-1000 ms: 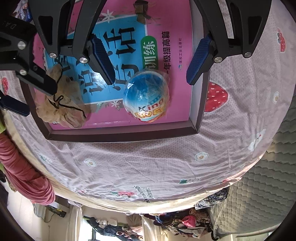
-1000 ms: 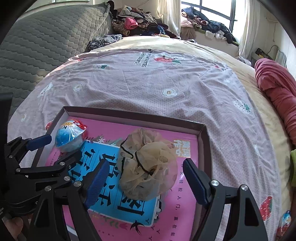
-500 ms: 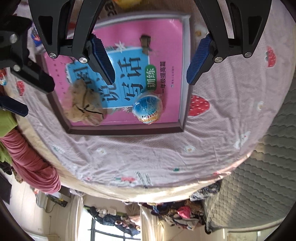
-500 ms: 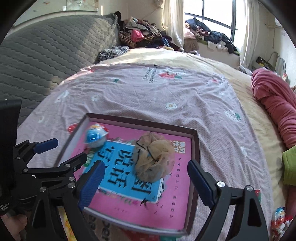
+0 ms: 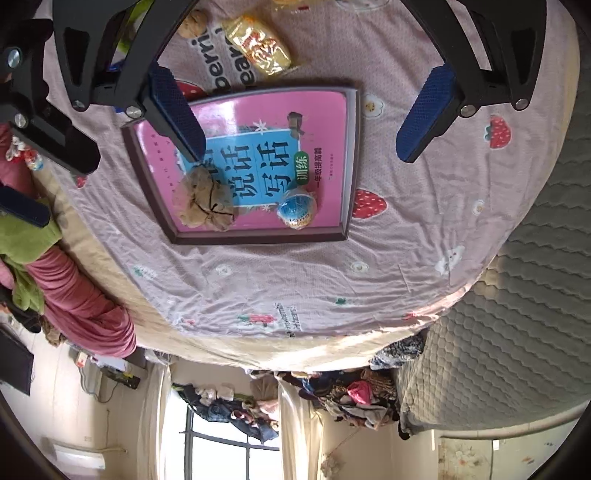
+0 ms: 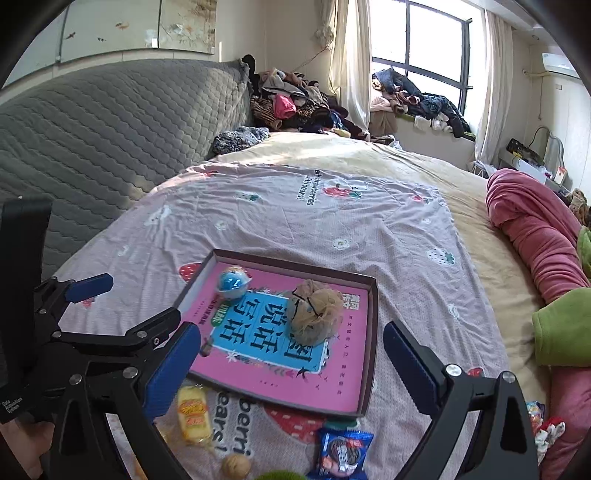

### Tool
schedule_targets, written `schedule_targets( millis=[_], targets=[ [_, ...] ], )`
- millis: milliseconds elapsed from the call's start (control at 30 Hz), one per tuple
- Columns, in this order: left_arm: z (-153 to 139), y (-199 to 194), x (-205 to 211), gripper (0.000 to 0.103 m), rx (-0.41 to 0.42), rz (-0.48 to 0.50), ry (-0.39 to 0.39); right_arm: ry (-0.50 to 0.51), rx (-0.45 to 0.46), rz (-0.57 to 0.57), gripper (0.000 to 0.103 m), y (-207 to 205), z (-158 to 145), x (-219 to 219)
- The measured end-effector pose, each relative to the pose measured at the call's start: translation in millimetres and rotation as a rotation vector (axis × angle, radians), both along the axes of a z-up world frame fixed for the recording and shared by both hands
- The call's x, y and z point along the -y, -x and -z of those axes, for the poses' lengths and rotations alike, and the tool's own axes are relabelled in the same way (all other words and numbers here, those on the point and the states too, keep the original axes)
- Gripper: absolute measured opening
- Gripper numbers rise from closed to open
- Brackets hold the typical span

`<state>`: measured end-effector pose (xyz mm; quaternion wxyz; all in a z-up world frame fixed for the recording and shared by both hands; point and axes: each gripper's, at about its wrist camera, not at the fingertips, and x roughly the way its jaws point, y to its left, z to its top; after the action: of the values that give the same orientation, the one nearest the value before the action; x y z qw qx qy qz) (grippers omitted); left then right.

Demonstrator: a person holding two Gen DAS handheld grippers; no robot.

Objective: Organize objects
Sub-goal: 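Withdraw both open tools from the tray toward the remaining items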

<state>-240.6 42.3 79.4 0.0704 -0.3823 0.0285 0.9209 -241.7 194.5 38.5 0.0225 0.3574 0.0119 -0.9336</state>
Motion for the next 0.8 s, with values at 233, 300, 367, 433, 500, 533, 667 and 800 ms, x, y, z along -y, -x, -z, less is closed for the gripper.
schedule_targets(
  millis=[233, 300, 367, 433, 500, 533, 667, 800],
  targets=[
    [-19.6, -24.6, 5.3, 0.103, -0.022, -0.003, -0.002, 0.002, -0.03, 0.002, 0.1, -27.2, -18.9, -0.5],
    [-24.2, -30.6, 7.6, 0.103, -0.028, -0.007, -0.001, 0.003, -0.043, 0.003, 0.1, -36.1, -24.3, -0.2],
    [-29.6, -39.8, 9.6, 0.103, -0.035, -0.003, -0.006, 0.004, -0.054, -0.002, 0.101, -45.8, -30.1, 0.9],
    [-34.4, -48.1, 10.4, 0.103, -0.045, -0.001, -0.007, 0.001, -0.066, -0.001, 0.101, -53.0, -34.4, 2.5],
    [-37.4, -54.5, 11.2, 0.103, -0.049, -0.001, -0.009, 0.003, -0.077, -0.004, 0.101, -62.2, -39.5, 3.8],
    [-39.4, -59.3, 12.1, 0.103, -0.051, -0.002, -0.007, 0.004, -0.081, -0.005, 0.101, -66.7, -41.9, 4.3],
    [-44.3, -77.1, 13.9, 0.103, -0.058, 0.0, 0.0, 0.006, -0.099, -0.008, 0.101, -83.0, -50.6, 6.8],
    [-46.1, -94.2, 15.9, 0.103, -0.065, 0.005, 0.019, 0.002, -0.11, -0.011, 0.101, -99.4, -56.1, 10.5]
  ],
)
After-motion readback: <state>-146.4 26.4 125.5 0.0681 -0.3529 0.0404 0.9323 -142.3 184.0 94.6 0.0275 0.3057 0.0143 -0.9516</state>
